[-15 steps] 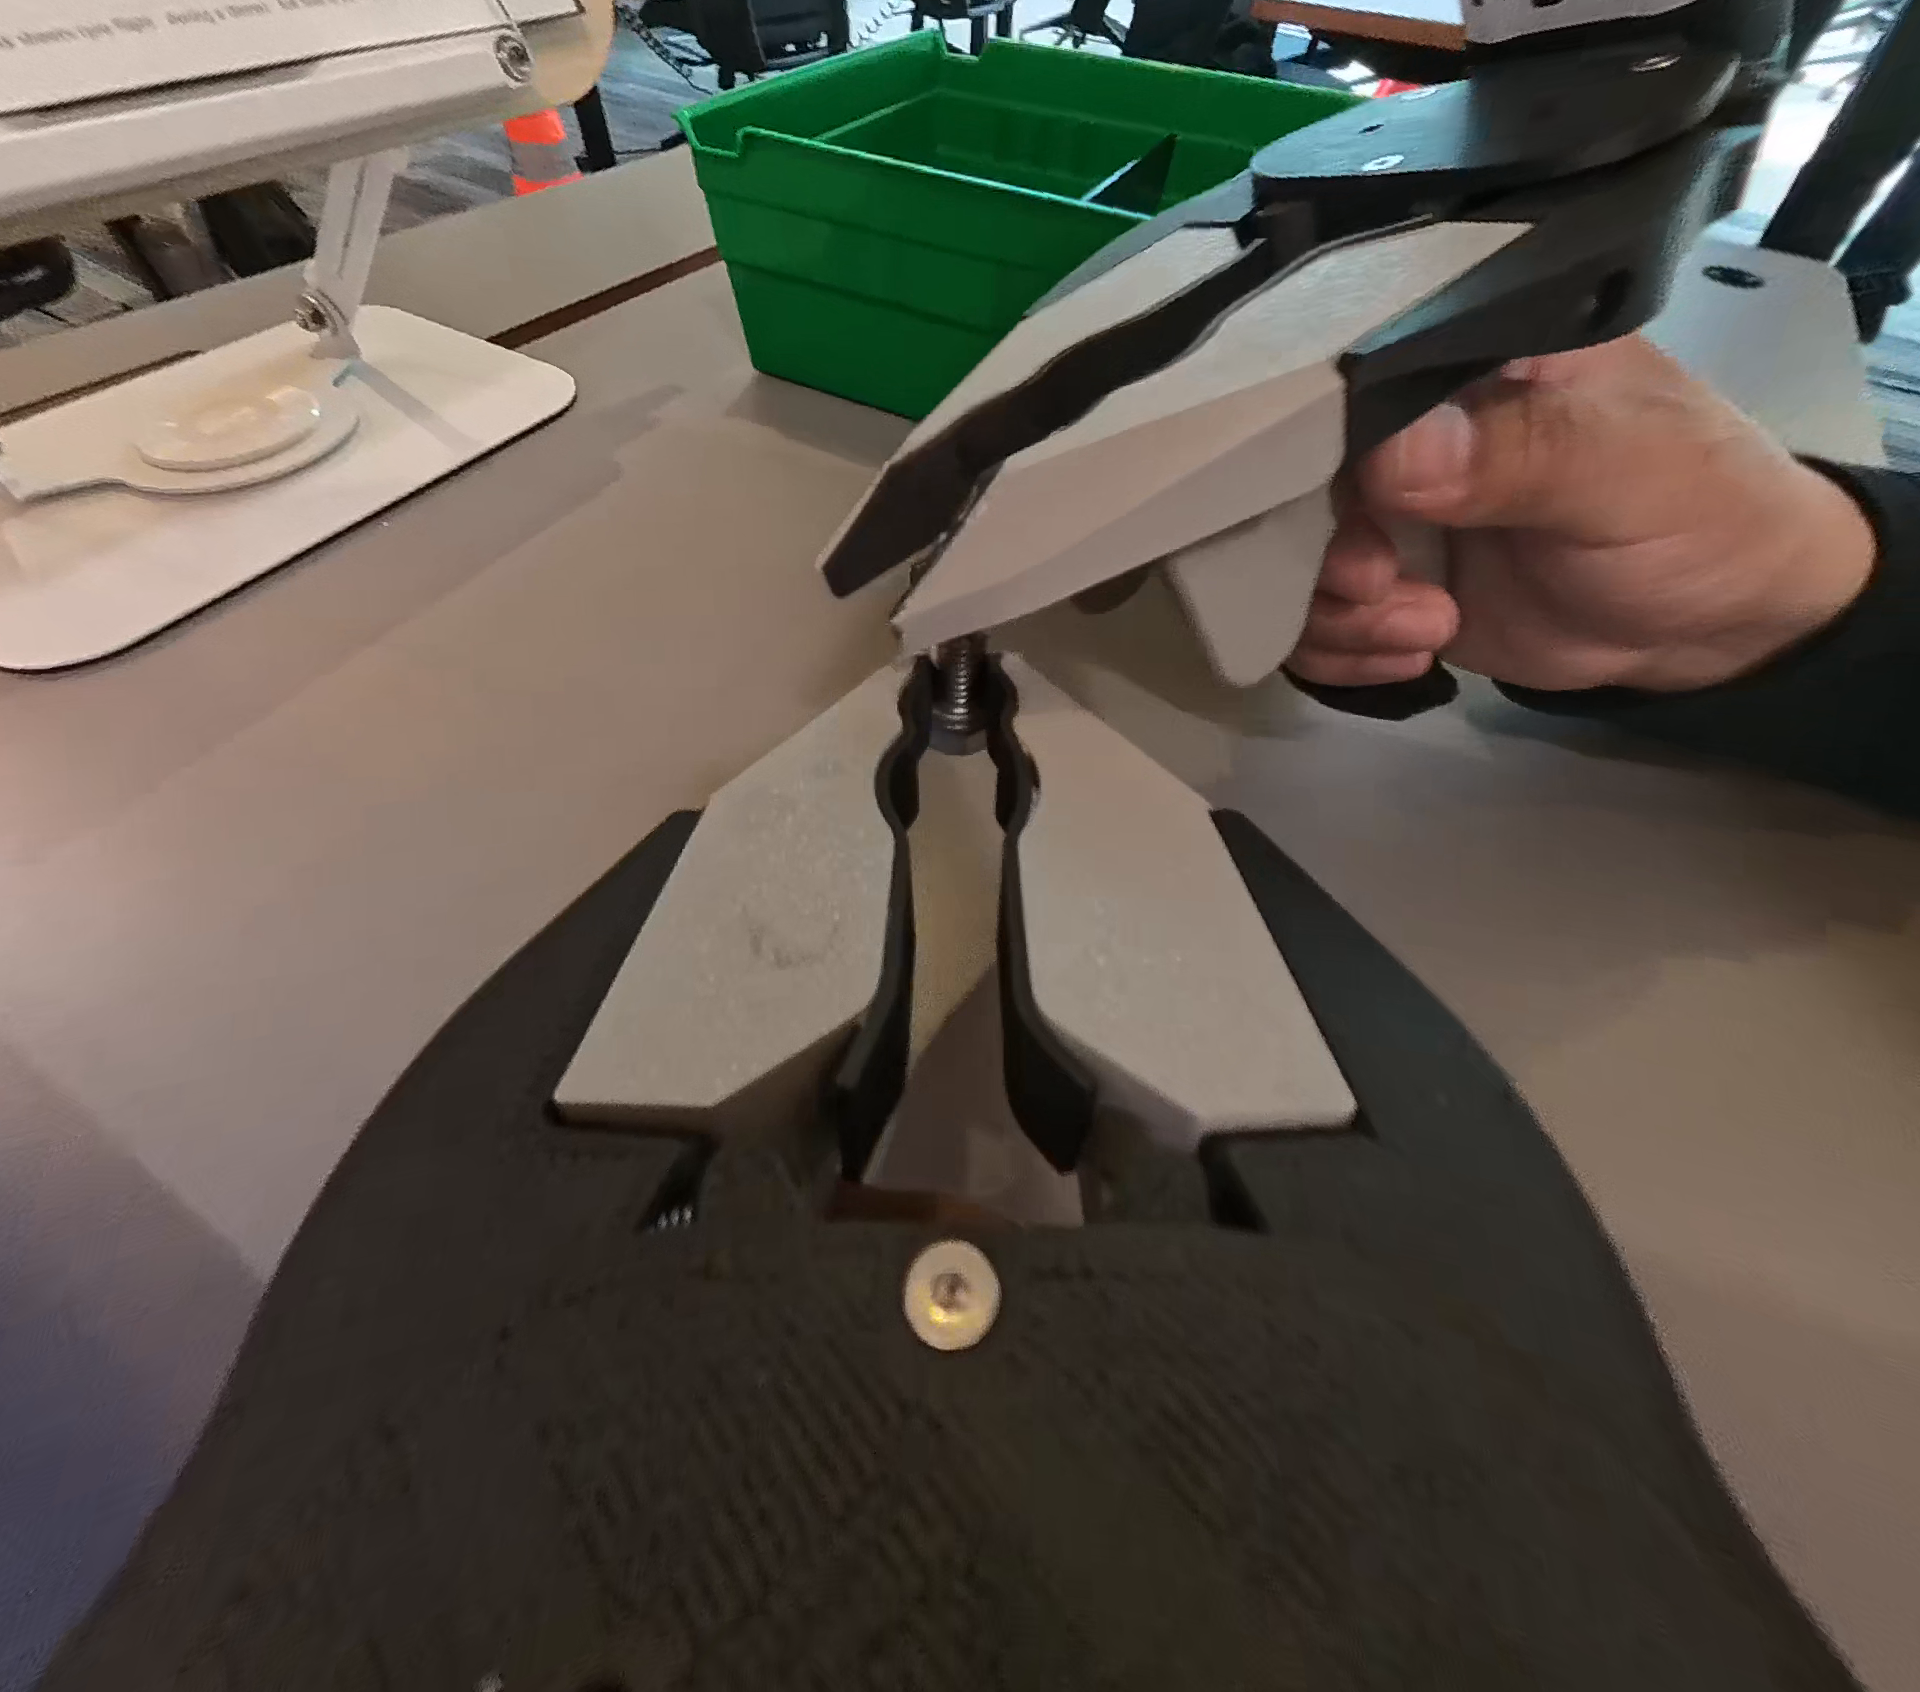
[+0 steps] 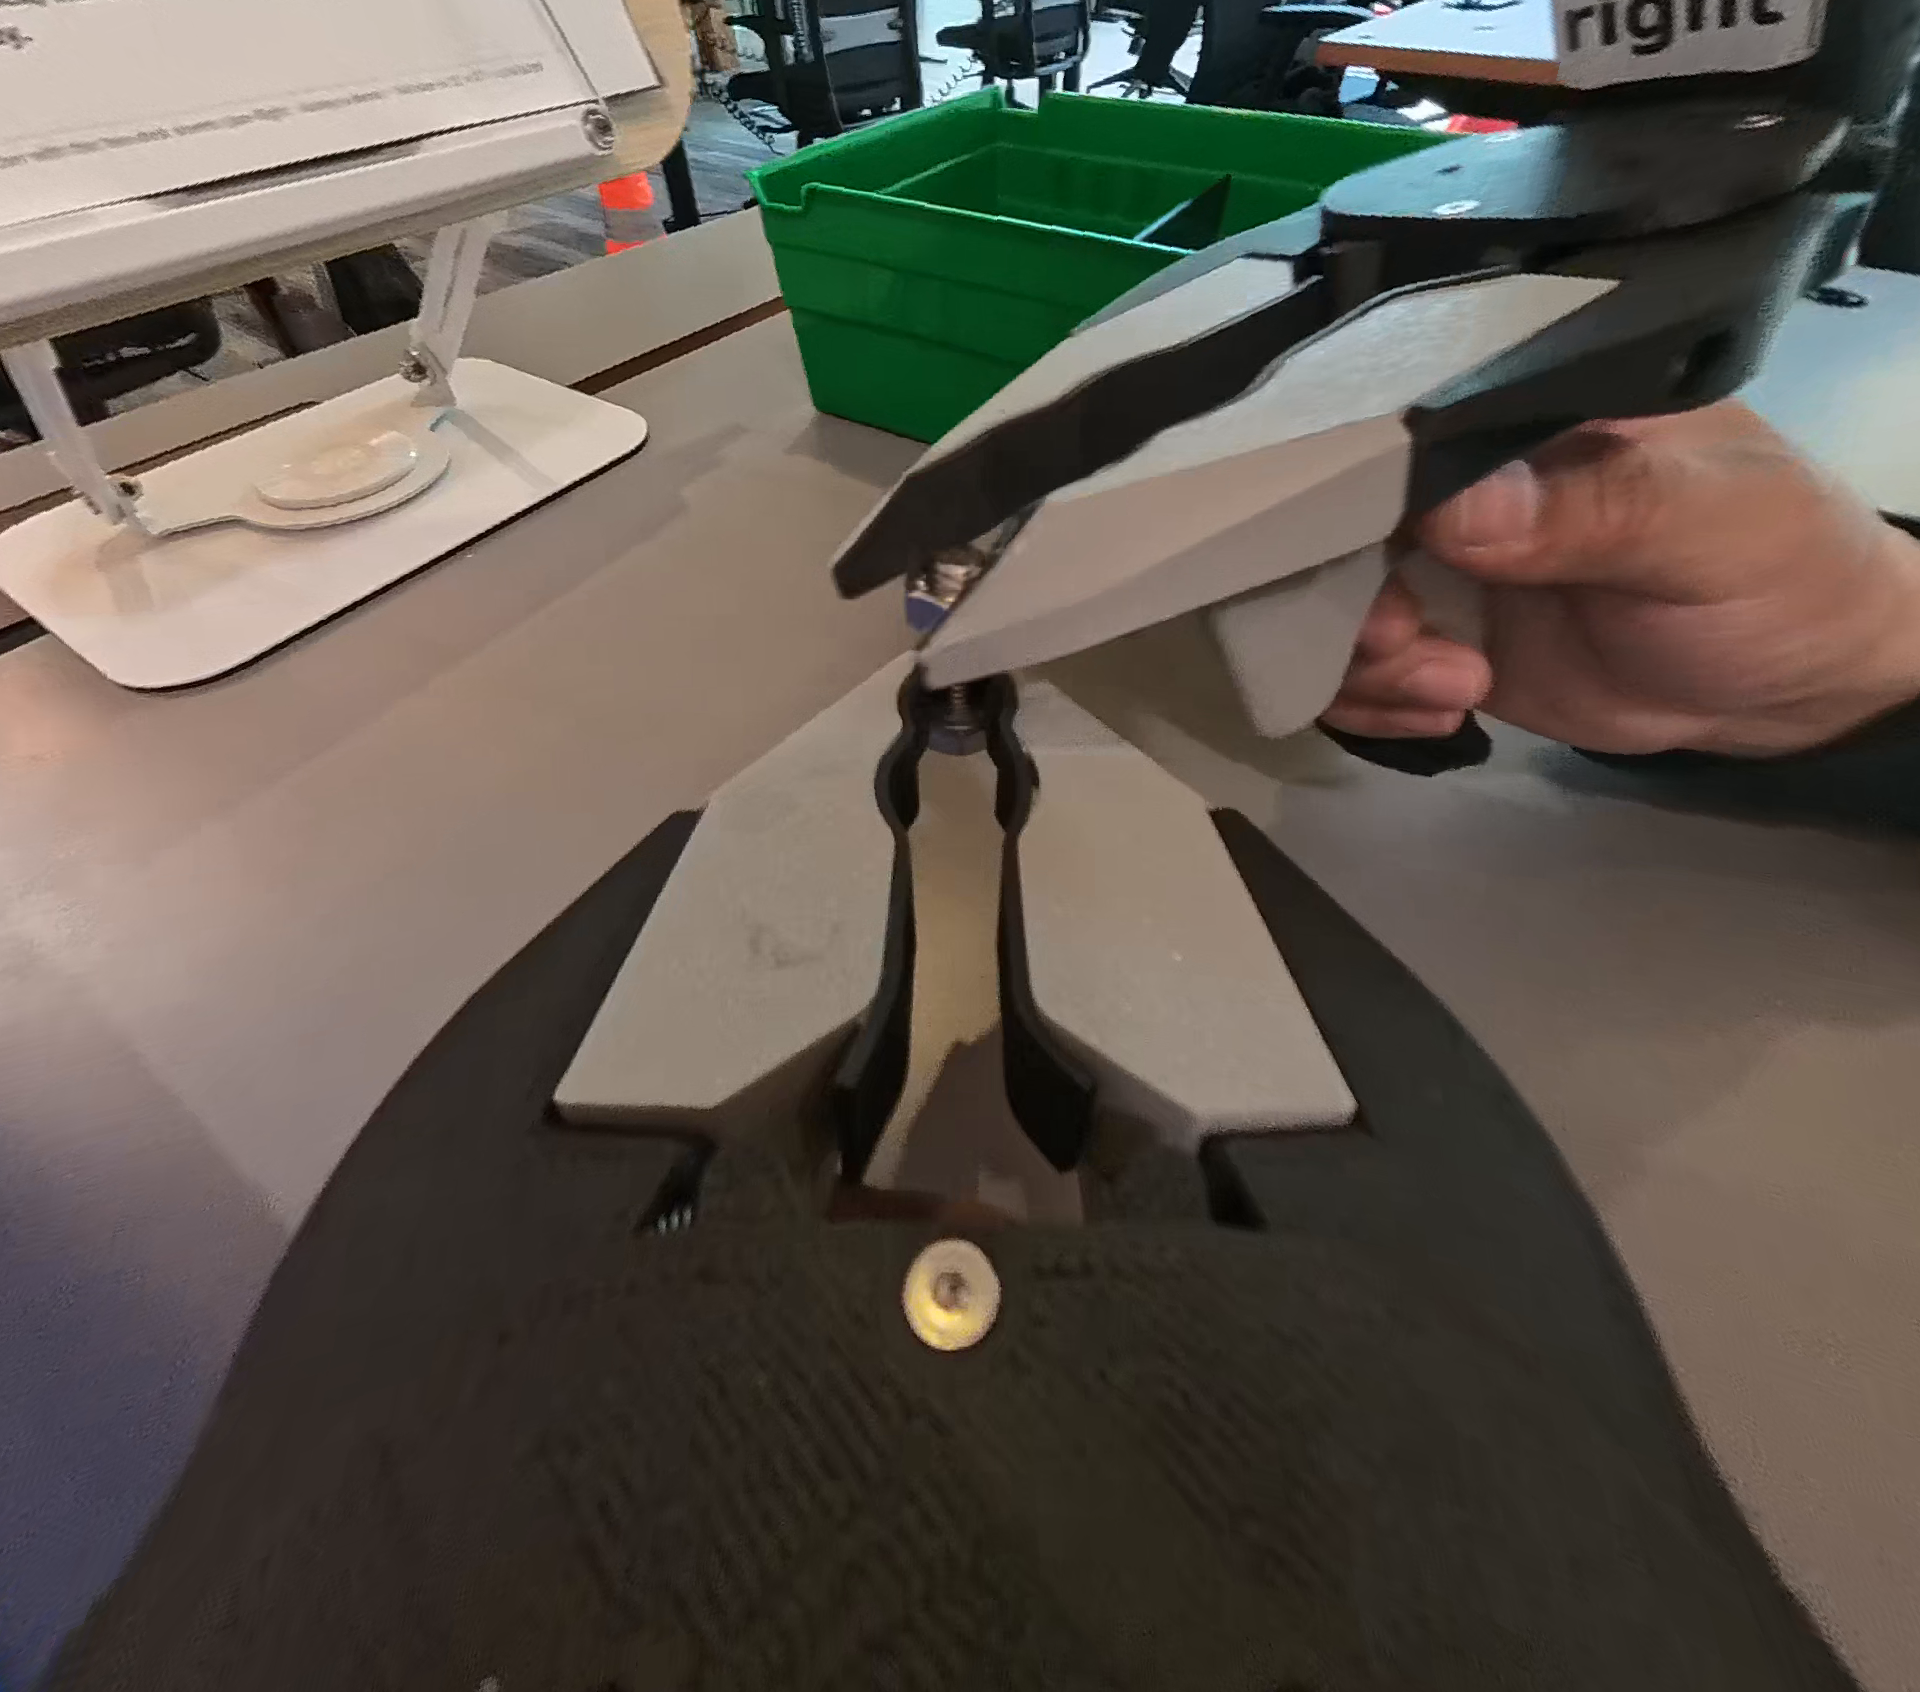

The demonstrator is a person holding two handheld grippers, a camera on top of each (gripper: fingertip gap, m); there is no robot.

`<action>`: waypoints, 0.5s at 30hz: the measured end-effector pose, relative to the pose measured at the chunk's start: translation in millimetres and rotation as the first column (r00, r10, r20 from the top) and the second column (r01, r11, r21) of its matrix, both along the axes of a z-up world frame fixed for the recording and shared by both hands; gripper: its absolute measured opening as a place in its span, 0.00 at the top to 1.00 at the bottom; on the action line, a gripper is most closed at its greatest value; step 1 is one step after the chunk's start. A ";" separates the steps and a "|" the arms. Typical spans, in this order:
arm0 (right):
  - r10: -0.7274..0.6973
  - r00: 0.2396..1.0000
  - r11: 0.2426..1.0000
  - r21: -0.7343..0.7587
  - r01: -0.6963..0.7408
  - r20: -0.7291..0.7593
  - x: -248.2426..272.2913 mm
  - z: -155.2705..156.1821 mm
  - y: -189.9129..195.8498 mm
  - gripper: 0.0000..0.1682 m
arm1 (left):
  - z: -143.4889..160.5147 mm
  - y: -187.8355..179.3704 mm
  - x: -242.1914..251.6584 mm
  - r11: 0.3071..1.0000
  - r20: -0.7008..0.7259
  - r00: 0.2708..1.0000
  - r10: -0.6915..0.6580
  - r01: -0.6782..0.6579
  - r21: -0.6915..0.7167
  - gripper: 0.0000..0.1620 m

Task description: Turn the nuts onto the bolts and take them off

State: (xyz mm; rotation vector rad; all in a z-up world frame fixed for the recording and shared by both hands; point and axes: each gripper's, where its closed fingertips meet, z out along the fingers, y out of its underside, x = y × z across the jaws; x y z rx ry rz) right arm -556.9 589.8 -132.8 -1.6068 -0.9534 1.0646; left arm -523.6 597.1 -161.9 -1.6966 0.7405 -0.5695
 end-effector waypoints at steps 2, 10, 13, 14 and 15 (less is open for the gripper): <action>-0.004 1.000 1.000 0.000 0.004 0.012 -1.8 -2.7 0.1 0.86 | -0.4 -3.3 4.5 1.000 -0.009 1.000 -0.016 0.016 0.003 0.96; -0.053 0.998 0.998 -0.022 0.053 -0.012 7.1 1.9 10.4 0.76 | 6.9 2.5 -4.7 1.000 0.034 0.999 0.028 -0.028 0.013 0.96; -0.038 0.999 0.998 -0.057 0.038 -0.003 5.5 -3.9 10.0 0.77 | 7.5 2.0 -4.6 1.000 0.034 0.999 0.024 -0.024 0.014 0.96; -0.021 1.000 0.998 -0.061 0.021 0.001 3.5 -5.4 7.4 0.79 | 6.1 0.6 -2.4 1.000 0.025 1.000 0.013 -0.013 0.013 0.96; 0.003 1.000 0.998 -0.060 -0.002 0.006 0.6 -6.5 3.3 0.81 | 3.8 -1.5 0.7 1.000 0.010 1.000 -0.003 0.003 0.010 0.96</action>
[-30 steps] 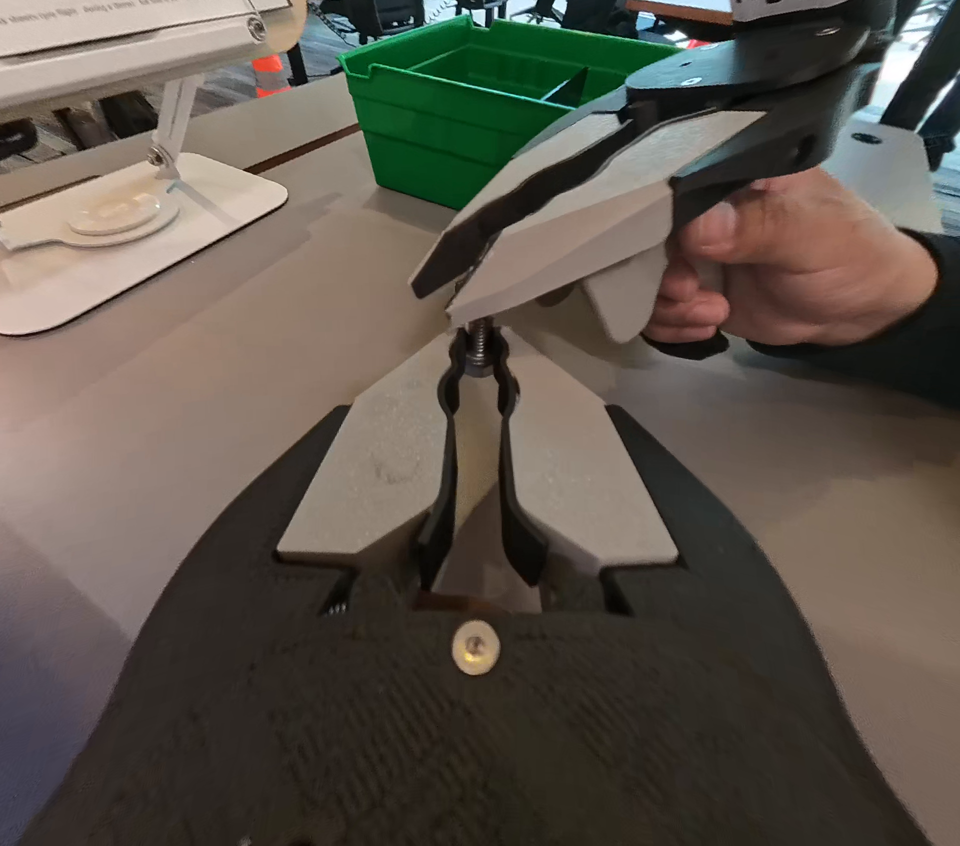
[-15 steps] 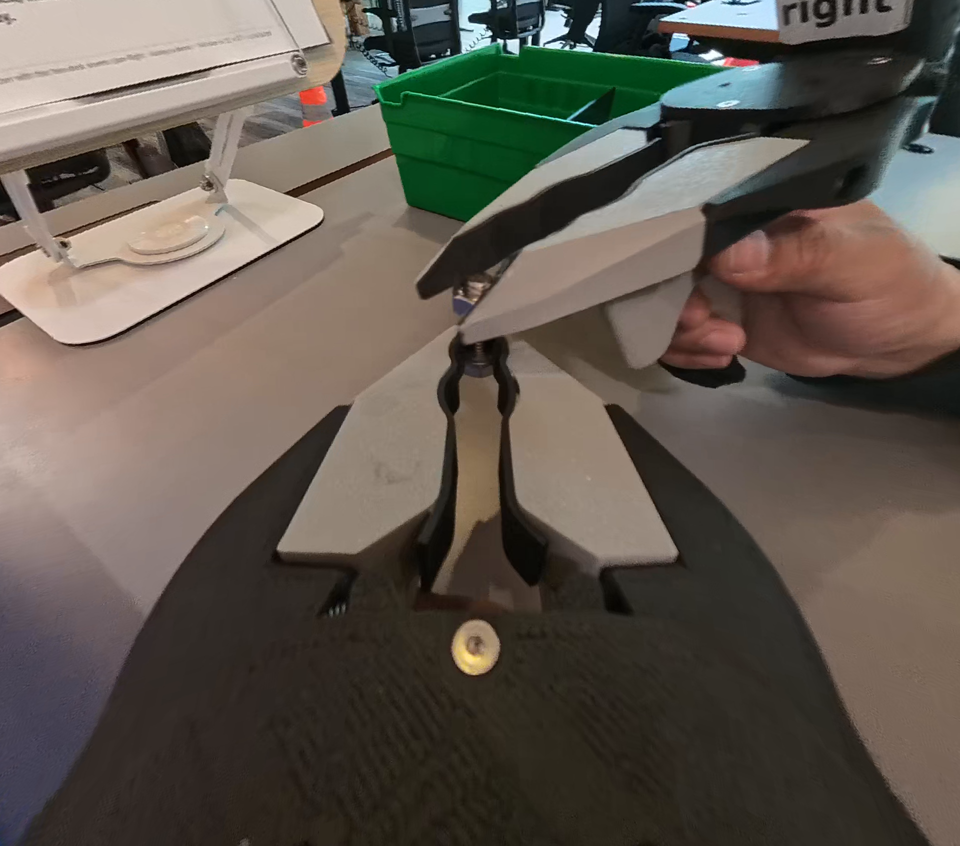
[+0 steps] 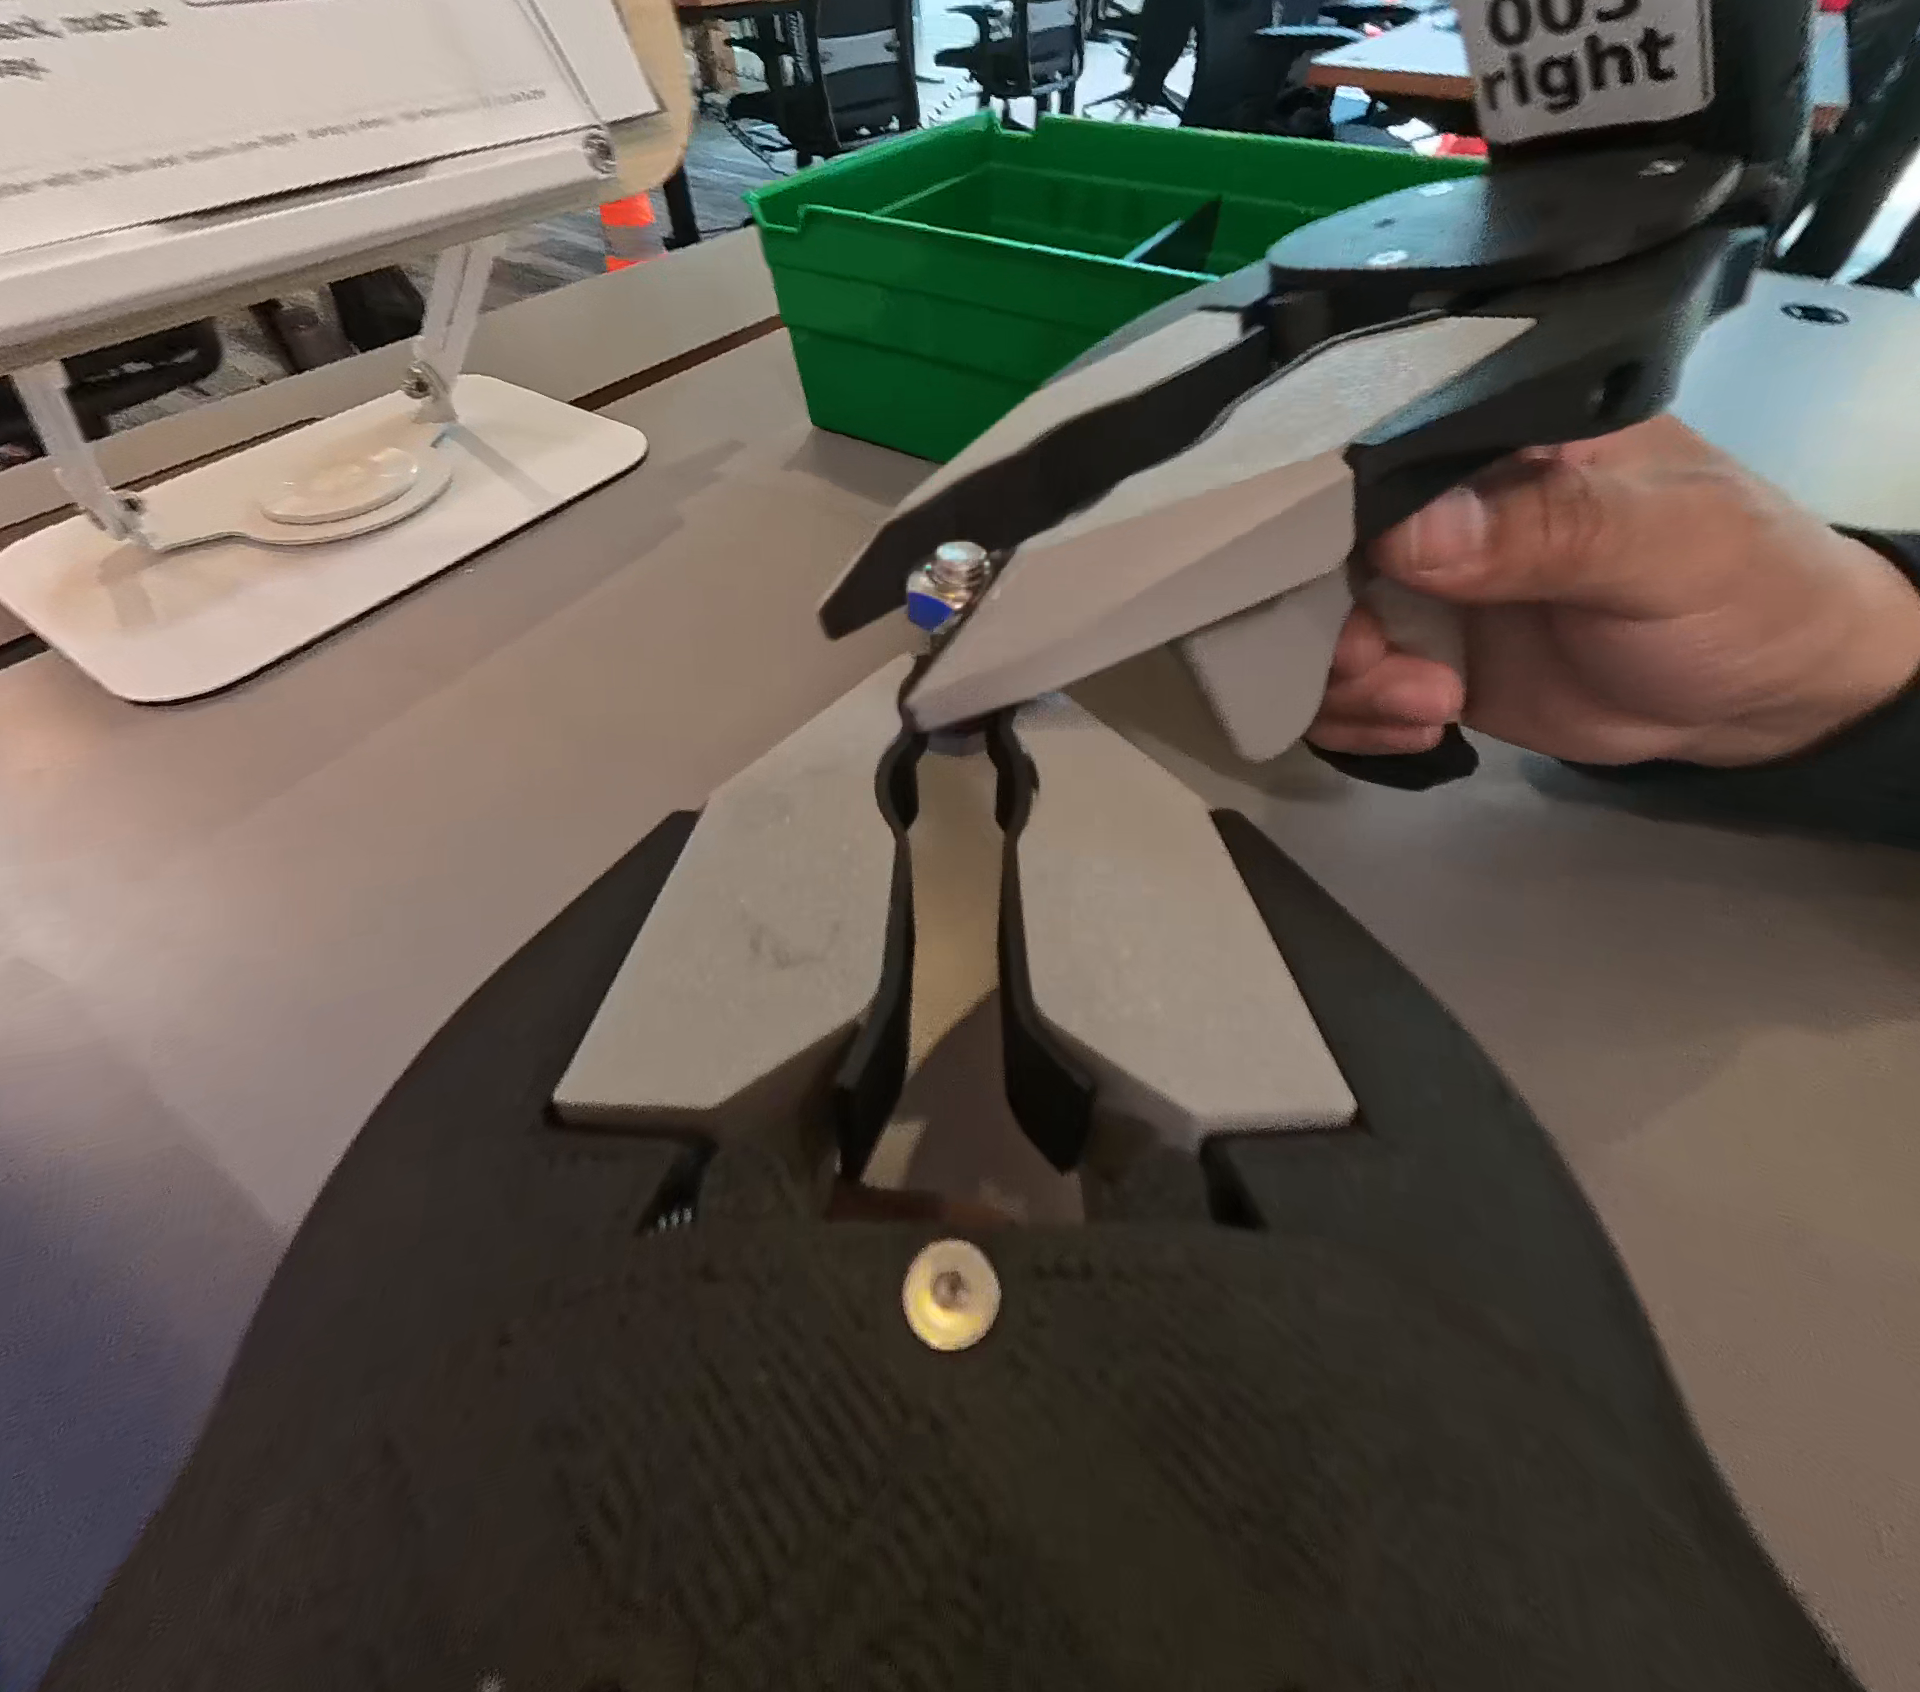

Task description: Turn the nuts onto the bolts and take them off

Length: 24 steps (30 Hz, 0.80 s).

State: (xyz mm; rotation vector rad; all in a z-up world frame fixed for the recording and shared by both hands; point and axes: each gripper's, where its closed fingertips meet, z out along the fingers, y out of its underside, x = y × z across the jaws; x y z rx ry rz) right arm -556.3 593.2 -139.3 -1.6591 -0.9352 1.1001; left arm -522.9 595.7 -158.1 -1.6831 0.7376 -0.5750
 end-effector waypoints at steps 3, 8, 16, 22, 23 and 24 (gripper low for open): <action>0.038 0.999 0.999 0.012 -0.038 -0.002 -6.3 0.8 -8.3 0.78 | -3.4 -6.2 8.9 0.999 -0.029 0.999 -0.041 0.042 0.011 0.95; 0.021 1.000 0.999 0.025 -0.020 -0.010 -3.9 5.9 -6.8 0.75 | -2.1 -3.7 6.0 1.000 -0.041 0.999 -0.014 0.015 0.024 0.96; -0.002 0.999 1.000 0.030 0.003 -0.044 7.2 14.5 0.3 0.81 | 4.6 11.5 -18.2 0.996 -0.002 0.996 0.087 -0.086 0.024 0.96; -0.009 1.000 0.998 0.068 0.009 -0.007 5.4 10.2 -0.9 0.85 | 8.8 8.0 -15.3 0.995 -0.012 0.996 0.083 -0.082 0.054 0.96; -0.012 1.000 0.998 0.068 0.013 -0.006 5.4 9.9 -0.5 0.85 | 9.0 7.4 -14.5 0.995 -0.015 0.997 0.079 -0.078 0.056 0.96; -0.006 1.000 0.998 0.067 0.006 -0.009 4.7 10.1 -1.4 0.85 | 8.3 6.7 -13.5 0.996 -0.018 0.997 0.073 -0.072 0.052 0.96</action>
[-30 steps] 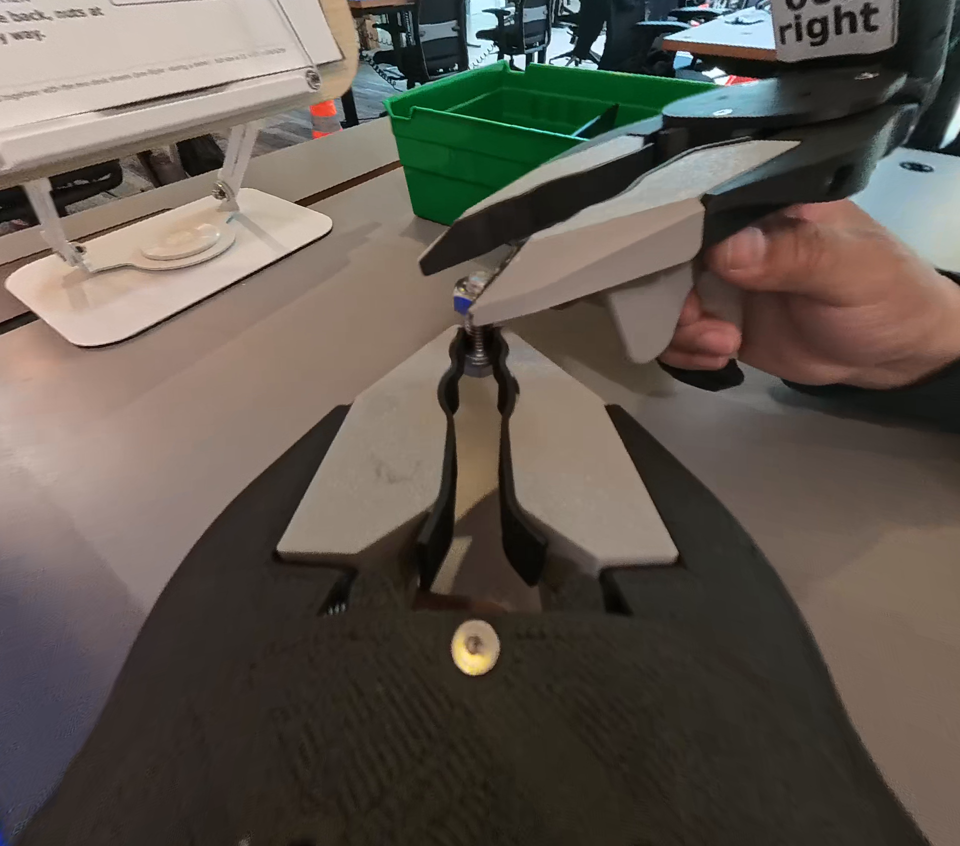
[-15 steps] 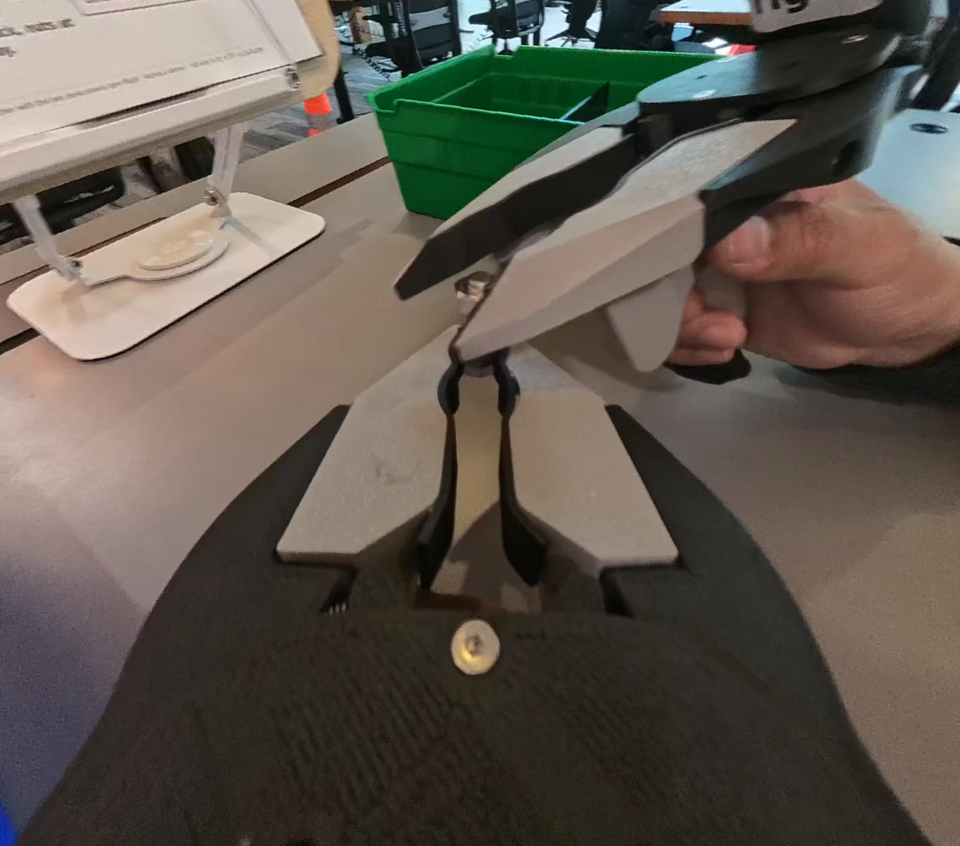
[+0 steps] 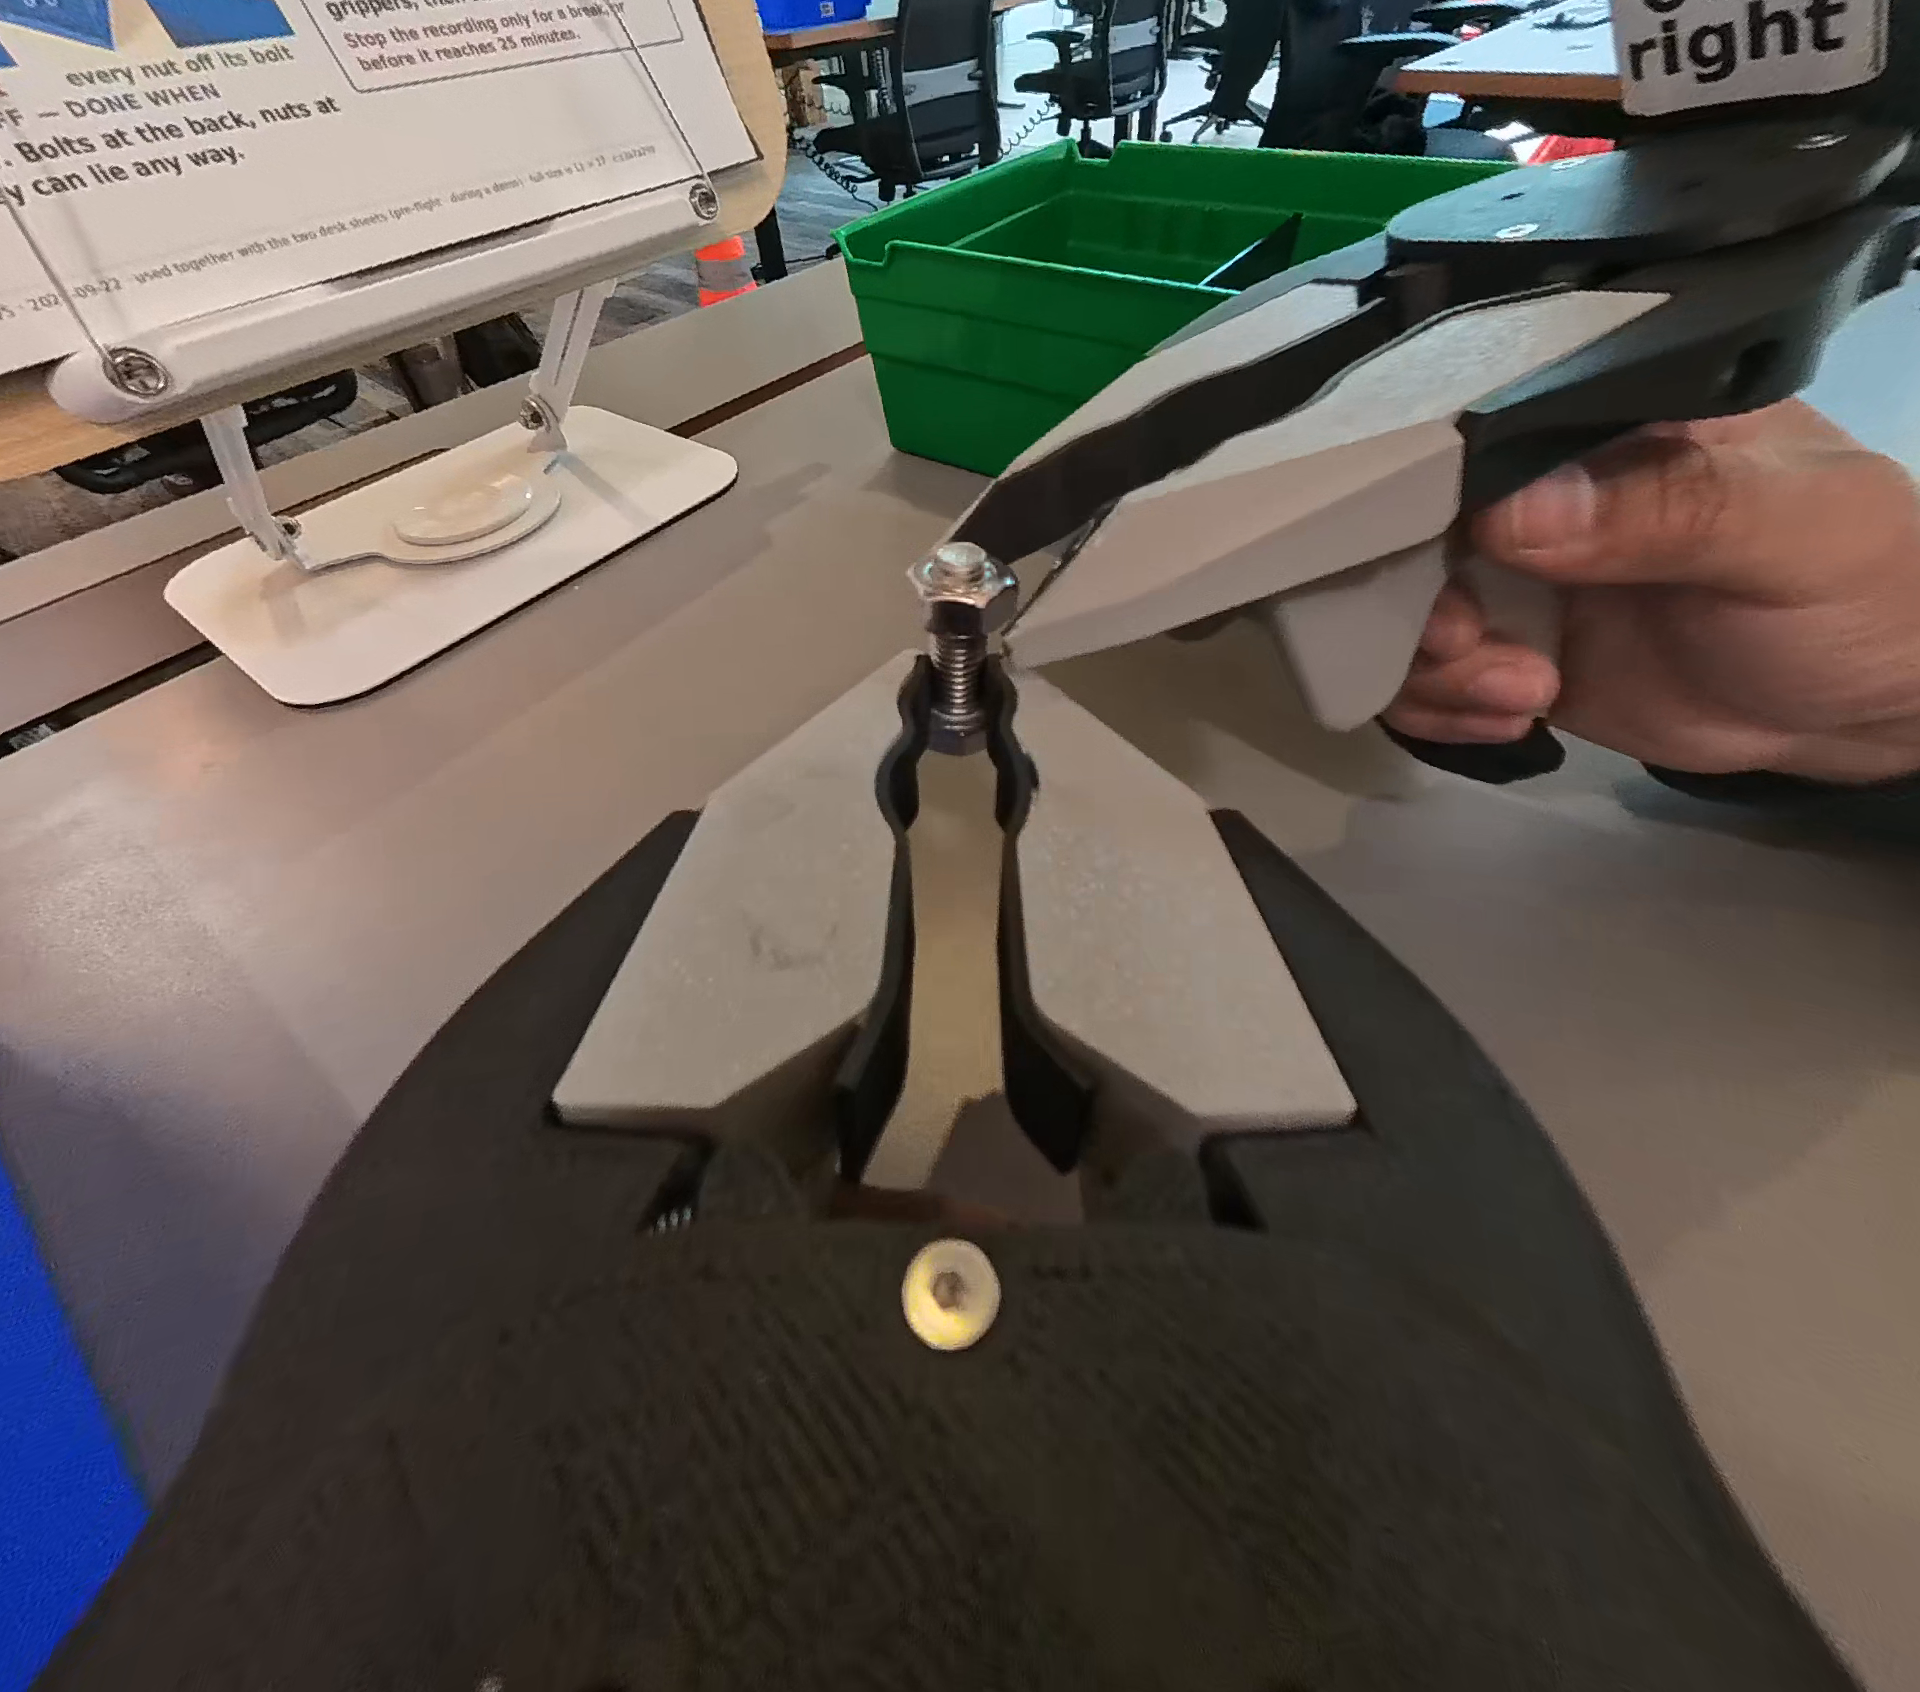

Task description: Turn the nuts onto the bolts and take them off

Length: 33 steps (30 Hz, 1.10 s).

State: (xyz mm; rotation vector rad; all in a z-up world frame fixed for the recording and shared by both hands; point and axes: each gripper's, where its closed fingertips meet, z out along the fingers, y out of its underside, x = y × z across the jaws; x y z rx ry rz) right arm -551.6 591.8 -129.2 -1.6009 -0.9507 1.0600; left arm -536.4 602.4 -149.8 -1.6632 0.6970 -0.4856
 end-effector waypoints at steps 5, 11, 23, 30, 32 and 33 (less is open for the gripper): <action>0.053 0.998 0.998 -0.017 -0.053 -0.043 -8.3 2.7 -9.0 0.75 | -1.3 -6.7 10.0 0.999 -0.023 0.999 -0.042 0.042 0.015 0.96; -0.021 0.999 0.999 0.030 0.022 -0.037 1.6 8.0 0.9 0.81 | 1.1 2.3 -2.6 1.000 0.001 1.000 0.017 -0.017 0.013 0.96; -0.006 1.000 1.000 0.017 0.007 -0.021 -6.7 0.7 -3.6 0.80 | -3.9 -7.4 15.0 0.999 -0.040 0.998 -0.044 0.045 0.023 0.96; 0.000 0.999 1.000 -0.031 -0.001 -0.046 -0.4 0.3 1.6 0.83 | -2.7 3.9 -2.8 1.000 0.021 1.000 0.000 0.000 -0.016 0.96; 0.022 0.999 0.999 -0.034 -0.024 -0.049 -8.3 -2.0 -4.3 0.78 | -1.9 -2.7 6.9 1.000 0.004 1.000 -0.030 0.030 0.005 0.96; 0.028 0.998 0.999 -0.024 -0.029 -0.052 -11.2 -1.7 -6.7 0.77 | -1.8 -7.5 13.3 0.998 -0.006 0.998 -0.055 0.055 0.010 0.96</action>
